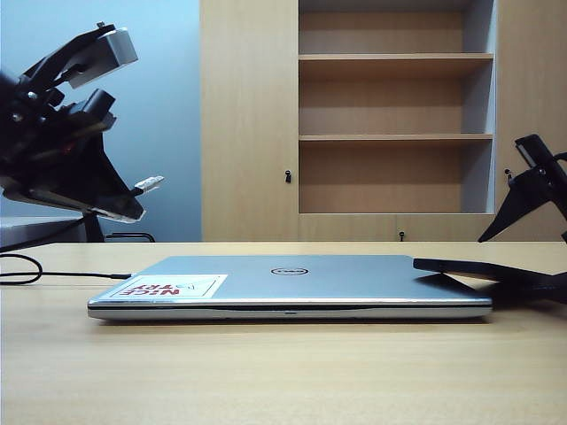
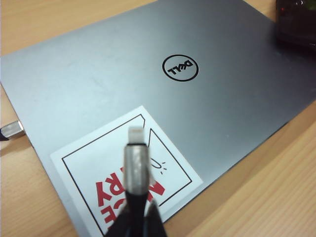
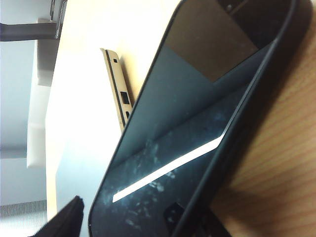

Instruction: Pick up the charging cable and the phone, plug the charging cable into the charging port on the phone, and finally place them back on the table.

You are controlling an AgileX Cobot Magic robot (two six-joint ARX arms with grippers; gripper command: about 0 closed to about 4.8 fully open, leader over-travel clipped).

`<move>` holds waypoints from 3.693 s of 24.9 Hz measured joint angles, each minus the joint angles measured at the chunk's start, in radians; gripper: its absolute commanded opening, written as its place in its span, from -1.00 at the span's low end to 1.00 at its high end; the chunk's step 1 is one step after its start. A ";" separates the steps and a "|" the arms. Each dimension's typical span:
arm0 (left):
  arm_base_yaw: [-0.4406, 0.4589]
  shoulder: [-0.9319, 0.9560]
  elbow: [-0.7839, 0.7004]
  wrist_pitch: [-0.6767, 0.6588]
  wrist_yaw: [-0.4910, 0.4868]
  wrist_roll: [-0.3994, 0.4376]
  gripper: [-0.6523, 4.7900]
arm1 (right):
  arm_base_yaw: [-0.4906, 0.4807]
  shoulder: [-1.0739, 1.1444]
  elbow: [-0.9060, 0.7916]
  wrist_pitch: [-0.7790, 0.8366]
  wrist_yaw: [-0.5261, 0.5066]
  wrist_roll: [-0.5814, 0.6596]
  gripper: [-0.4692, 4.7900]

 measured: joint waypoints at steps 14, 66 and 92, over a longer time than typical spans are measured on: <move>0.000 0.000 0.000 0.000 0.000 0.000 -0.78 | 0.002 0.000 0.000 0.000 0.022 0.000 -0.24; -0.001 0.001 -0.020 -0.072 0.000 0.046 -0.78 | 0.356 -0.507 0.425 -1.646 0.279 -0.675 -0.84; -0.001 0.001 -0.020 -0.068 0.000 0.046 -0.78 | 0.366 -0.363 0.431 -1.633 0.262 -0.675 -0.38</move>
